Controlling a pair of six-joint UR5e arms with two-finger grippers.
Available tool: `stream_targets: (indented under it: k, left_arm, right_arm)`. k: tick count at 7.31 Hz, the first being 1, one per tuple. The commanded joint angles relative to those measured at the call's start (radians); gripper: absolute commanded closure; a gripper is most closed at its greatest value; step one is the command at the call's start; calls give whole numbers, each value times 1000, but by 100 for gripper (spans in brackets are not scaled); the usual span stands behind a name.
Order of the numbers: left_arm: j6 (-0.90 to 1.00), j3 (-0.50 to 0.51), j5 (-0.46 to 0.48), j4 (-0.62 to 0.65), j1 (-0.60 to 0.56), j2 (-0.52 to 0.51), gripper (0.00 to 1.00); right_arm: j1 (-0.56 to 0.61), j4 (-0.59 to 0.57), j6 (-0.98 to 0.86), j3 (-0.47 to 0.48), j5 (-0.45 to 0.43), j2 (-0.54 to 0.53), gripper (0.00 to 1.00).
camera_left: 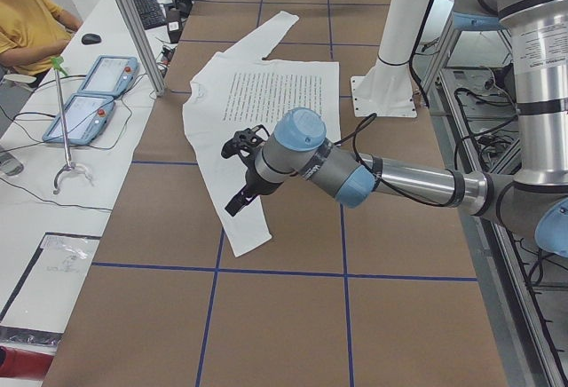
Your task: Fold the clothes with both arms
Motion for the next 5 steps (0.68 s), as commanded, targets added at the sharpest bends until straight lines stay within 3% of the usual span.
stream_targets:
  k: [1, 2, 5]
  left_arm:
    - [6, 4, -1, 9, 0, 4, 0]
    - [6, 4, -1, 9, 0, 10, 0]
    - [6, 4, 1, 4, 0, 11, 0]
  right_arm:
    - [-192, 255, 277, -111, -162, 8, 0]
    - [-301, 340, 378, -149, -270, 25, 0]
    - [-430, 457, 463, -312, -289, 103, 8]
